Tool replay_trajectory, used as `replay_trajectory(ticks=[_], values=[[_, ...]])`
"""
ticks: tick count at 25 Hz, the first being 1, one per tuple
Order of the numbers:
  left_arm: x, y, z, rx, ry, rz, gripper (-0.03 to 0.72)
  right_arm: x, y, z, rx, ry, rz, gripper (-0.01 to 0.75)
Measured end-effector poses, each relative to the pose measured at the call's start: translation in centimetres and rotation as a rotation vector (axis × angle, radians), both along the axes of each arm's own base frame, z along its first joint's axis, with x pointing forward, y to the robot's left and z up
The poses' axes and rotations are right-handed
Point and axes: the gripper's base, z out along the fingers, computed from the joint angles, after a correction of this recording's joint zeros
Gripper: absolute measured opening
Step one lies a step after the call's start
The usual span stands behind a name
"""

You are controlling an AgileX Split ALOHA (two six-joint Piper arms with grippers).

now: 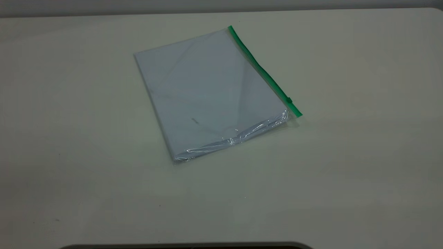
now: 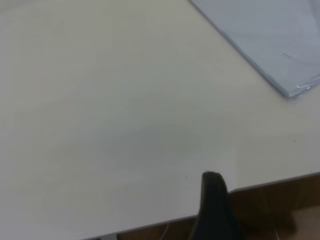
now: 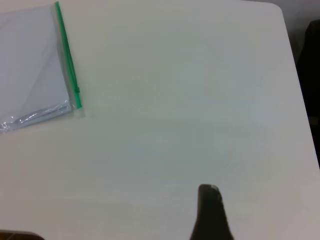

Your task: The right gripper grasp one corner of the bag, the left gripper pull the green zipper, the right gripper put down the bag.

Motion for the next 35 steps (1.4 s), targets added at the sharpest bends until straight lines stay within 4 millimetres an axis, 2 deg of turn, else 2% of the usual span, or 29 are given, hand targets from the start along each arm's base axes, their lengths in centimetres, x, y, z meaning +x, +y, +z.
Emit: replay_trajectory(ticks=[4, 6, 9, 12, 15, 19, 23, 26, 29, 32, 35], values=[[0.0, 0.0, 0.4, -0.001, -0.022, 0.002, 0.588, 0.0, 0.0, 0.0, 0.0, -0.003, 0.0, 0.574], [0.2, 0.0, 1.7, -0.005, -0.065, 0.004, 0.588, -0.1, 0.0, 0.3, 0.008, -0.019, 0.0, 0.574], [1.4, -0.1, 4.4, -0.009, -0.091, 0.008, 0.588, -0.5, 0.2, 1.8, 0.042, -0.061, 0.005, 0.574], [4.0, -0.3, 6.8, -0.007, -0.055, 0.01, 0.588, 0.3, 0.4, 3.3, 0.057, -0.055, 0.015, 0.574], [8.2, -0.6, 8.4, 0.001, 0.028, 0.011, 0.588, 2.7, 0.6, 4.2, 0.062, -0.008, 0.016, 0.574], [14.4, -1.1, 9.9, 0.007, 0.087, 0.015, 0.588, 6.9, 1.0, 4.2, 0.072, 0.145, 0.013, 0.574], [21.3, -1.6, 9.9, 0.011, 0.147, 0.02, 0.588, 11.1, 1.6, 3.4, 0.107, 0.264, 0.013, 0.574], [26.6, -2.0, 8.7, 0.015, 0.198, 0.022, 0.588, 14.1, 2.0, 2.3, 0.134, 0.32, 0.01, 0.574], [31.0, -2.4, 7.0, 0.028, 0.247, 0.014, 0.588, 16.5, 2.3, 0.9, 0.148, 0.376, 0.008, 0.574], [34.5, -2.7, 5.2, 0.047, 0.286, -0.015, 0.588, 18.8, 2.7, -0.8, 0.142, 0.432, 0.032, 0.574], [36.6, -3.4, 3.5, 0.065, 0.318, -0.083, 0.588, 20.8, 3.2, -2.7, 0.156, 0.483, 0.072, 0.574]])
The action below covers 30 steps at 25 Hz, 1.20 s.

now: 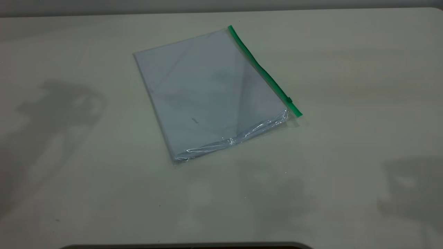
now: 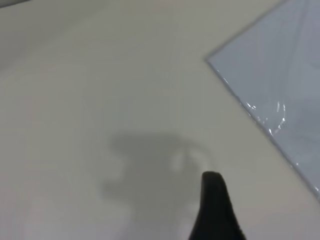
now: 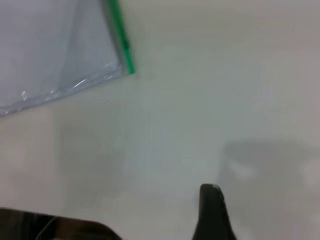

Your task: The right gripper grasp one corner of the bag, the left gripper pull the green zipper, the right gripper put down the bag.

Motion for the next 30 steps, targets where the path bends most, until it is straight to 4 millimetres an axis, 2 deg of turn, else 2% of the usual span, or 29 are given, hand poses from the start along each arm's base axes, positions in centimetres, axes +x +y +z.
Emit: replay_trajectory(ticks=[8, 12, 16, 22, 30], values=[[1.3, -2.6, -2.3, -0.044, 0.012, -0.243, 0.588, 4.9, 1.7, -6.5, 0.114, 0.085, 0.089, 0.574], [1.7, -4.7, -3.9, -0.063, 0.029, -0.373, 0.588, 6.4, 2.3, -10.2, 0.173, 0.123, 0.115, 0.574], [2.2, -6.1, -6.1, -0.094, 0.068, -0.428, 0.588, 7.6, 2.9, -13.1, 0.228, 0.117, 0.133, 0.574], [3.0, -6.5, -8.7, -0.12, 0.118, -0.434, 0.588, 9.5, 4.0, -16.8, 0.34, 0.105, 0.176, 0.574], [3.4, -6.5, -9.3, -0.115, 0.103, -0.422, 0.588, 11.6, 4.4, -22.4, 0.363, 0.183, 0.192, 0.574]])
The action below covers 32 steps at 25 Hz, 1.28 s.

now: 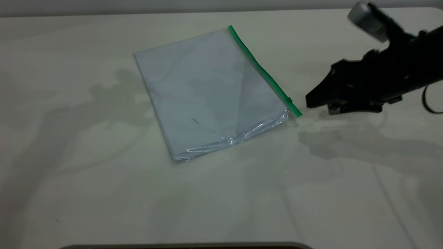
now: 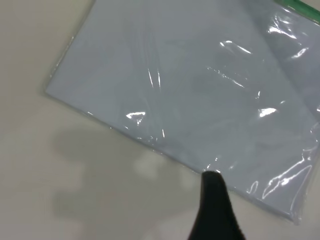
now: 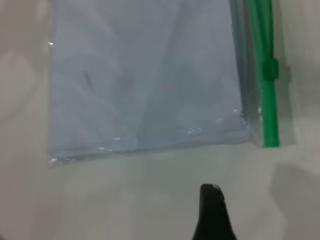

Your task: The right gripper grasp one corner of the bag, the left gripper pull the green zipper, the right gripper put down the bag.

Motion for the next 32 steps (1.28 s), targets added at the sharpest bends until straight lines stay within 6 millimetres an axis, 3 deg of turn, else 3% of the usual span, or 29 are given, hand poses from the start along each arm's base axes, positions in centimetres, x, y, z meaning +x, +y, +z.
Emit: replay_trajectory(ticks=[4, 11, 25, 32], values=[[0.1, 0.0, 0.0, 0.0, -0.013, 0.007, 0.588, 0.6, 0.2, -2.2, 0.015, 0.012, 0.032, 0.574], [0.2, 0.0, 0.0, 0.001, -0.017, 0.008, 0.588, 2.1, 0.9, -3.9, 0.083, -0.008, 0.056, 0.574], [0.3, 0.0, -0.1, 0.002, -0.021, 0.014, 0.588, 2.8, 1.5, -5.2, 0.154, -0.009, 0.072, 0.574], [0.3, 0.0, -0.2, 0.002, -0.024, 0.015, 0.588, 3.3, 3.4, -4.9, 0.149, -0.038, 0.126, 0.574]])
